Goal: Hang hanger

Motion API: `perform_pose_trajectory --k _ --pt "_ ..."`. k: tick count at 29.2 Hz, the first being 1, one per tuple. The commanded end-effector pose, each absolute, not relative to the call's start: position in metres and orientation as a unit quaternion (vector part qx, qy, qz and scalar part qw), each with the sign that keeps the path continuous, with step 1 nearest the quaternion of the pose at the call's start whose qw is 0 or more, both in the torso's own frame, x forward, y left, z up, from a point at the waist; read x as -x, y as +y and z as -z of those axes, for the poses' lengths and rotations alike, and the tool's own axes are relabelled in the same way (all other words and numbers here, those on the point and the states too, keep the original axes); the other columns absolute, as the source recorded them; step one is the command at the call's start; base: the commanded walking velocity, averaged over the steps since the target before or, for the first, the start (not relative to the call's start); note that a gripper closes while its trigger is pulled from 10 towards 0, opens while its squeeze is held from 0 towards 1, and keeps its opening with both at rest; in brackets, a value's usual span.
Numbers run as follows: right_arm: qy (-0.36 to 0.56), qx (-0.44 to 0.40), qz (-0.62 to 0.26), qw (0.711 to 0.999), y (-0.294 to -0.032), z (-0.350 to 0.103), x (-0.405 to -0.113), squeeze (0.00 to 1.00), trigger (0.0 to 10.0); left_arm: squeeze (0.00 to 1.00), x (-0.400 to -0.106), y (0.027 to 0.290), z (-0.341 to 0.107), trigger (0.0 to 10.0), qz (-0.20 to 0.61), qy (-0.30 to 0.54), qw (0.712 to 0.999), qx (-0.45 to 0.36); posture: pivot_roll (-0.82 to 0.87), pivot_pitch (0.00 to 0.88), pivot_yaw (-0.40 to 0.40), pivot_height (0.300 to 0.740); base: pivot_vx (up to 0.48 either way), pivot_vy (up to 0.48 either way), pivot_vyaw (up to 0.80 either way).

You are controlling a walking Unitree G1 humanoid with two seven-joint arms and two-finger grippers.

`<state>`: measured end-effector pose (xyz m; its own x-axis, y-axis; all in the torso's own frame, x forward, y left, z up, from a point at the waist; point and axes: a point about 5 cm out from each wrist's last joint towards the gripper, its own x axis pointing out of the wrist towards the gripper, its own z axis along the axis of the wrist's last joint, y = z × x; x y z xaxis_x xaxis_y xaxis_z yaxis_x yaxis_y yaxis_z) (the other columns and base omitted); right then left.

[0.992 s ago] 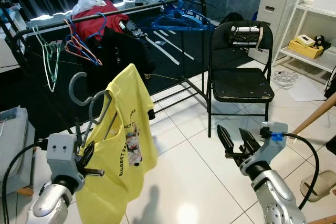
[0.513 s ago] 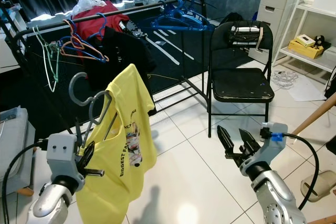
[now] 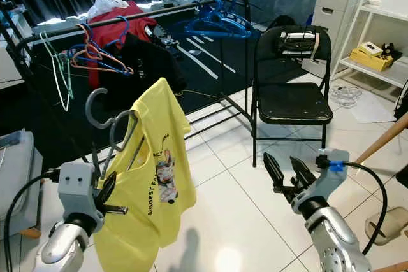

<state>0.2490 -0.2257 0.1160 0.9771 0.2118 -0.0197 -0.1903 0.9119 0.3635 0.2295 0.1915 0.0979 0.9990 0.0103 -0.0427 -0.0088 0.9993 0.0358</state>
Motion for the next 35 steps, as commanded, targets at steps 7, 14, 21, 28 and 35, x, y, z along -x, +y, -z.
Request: perform_pose_trajectory --k 7,14,21,28,35 --pt "0.029 -0.191 -0.109 0.975 -0.2217 -0.1168 -0.2489 0.00 10.0 0.00 -0.2308 0.1937 -0.1023 10.0 -0.002 0.008 1.000 -0.024 -0.08 0.000 0.088 0.740 0.000 0.000 0.00" --pt "0.028 -0.192 -0.106 0.975 -0.2236 -0.1166 -0.2496 0.00 10.0 0.00 -0.2322 0.1945 -0.1026 10.0 -0.001 0.009 1.000 -0.025 -0.08 0.000 0.088 0.740 0.000 0.000 0.00" --pt "0.030 -0.194 -0.106 0.975 -0.2234 -0.1151 -0.2506 0.00 10.0 0.00 -0.2331 0.1947 -0.1012 10.0 -0.003 0.009 1.000 -0.025 -0.08 0.000 0.084 0.740 0.000 0.000 0.00" --pt "0.030 -0.196 -0.109 0.974 -0.2211 -0.1128 -0.2548 0.00 10.0 0.00 -0.2365 0.1954 -0.0987 10.0 -0.004 0.011 1.000 -0.023 -0.07 0.000 0.083 0.740 0.000 0.000 0.00" --pt "0.029 -0.197 -0.110 0.974 -0.2209 -0.1134 -0.2553 0.00 10.0 0.00 -0.2371 0.1960 -0.0993 10.0 -0.005 0.010 1.000 -0.024 -0.07 0.000 0.081 0.740 0.000 0.000 0.00"
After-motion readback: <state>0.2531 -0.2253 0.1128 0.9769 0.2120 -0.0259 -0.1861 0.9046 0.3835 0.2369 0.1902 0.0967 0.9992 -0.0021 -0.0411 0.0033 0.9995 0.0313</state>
